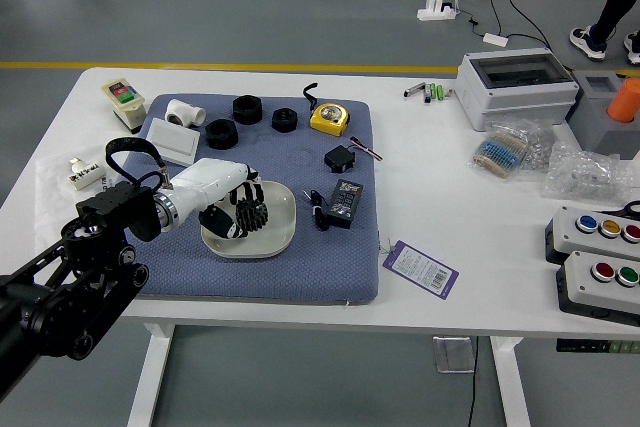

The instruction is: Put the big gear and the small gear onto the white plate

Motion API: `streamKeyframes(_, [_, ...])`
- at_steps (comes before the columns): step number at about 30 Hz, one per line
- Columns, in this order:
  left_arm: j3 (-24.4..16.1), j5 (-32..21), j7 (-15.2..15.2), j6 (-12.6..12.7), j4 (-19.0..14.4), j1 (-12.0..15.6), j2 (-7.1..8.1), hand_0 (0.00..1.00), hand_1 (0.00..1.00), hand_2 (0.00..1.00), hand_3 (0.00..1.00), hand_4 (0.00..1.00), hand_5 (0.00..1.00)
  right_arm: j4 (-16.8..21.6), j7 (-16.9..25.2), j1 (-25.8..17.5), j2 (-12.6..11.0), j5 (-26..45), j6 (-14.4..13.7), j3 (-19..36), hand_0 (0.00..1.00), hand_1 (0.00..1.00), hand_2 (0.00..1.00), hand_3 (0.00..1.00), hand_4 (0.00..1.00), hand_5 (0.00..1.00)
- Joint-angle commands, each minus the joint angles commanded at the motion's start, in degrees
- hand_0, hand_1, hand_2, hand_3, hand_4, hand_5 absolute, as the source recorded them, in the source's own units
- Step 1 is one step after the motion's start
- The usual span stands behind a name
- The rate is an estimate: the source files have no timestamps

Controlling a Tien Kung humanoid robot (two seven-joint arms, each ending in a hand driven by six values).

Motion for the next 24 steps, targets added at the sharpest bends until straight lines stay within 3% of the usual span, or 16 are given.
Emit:
streamKeyframes(11, [-1.2,0.0,-1.1,2.5,-1.2,0.0,-0.04,0.366,0.497,0.635,0.632,0.998,0.118,0.0,0.0,0.0,0.0,-0.1,0.1,0.0,0.699,0.706,0.735,0.561,0.792,0.65])
streamKeyframes(12, [-1.5,0.0,-1.3,2.8,-1.5,0.1,0.01,0.423,0.577,0.694,0.651,0.998,0.119,0.0,0.0,0.0,0.0,-0.1,0.1,0.1,0.7,0.707,0.734,0.562,0.792,0.649])
streamKeyframes(17, [-2.8,0.0,-1.7,4.5,-3.2,0.7,0.0,0.423,0.577,0.694,0.651,0.998,0.119,0.0,0.1,0.0,0.1,0.0,0.1,0.1,0.7,0.707,0.734,0.562,0.792,0.649])
streamKeyframes(18, [-3.6,0.0,-1.7,5.5,-4.1,1.1,-0.04,0.51,0.649,0.736,0.773,0.998,0.117,0.0,0.0,0.0,0.1,0.0,0.0,0.1,0.7,0.707,0.734,0.561,0.792,0.65])
streamKeyframes(23, [-6.7,-0.3,-2.5,9.8,-7.5,3.2,-0.53,0.51,0.649,0.736,0.773,0.998,0.117,0.0,0.0,-0.1,0.0,-0.2,0.0,0.2,0.7,0.707,0.734,0.561,0.792,0.65])
streamKeyframes(24, [-7.8,-2.4,-2.8,11.4,-8.3,3.9,-0.76,0.642,0.709,0.789,0.81,0.974,0.146,0.0,0.0,-0.1,0.0,-0.3,0.0,0.2,0.7,0.707,0.734,0.562,0.792,0.65])
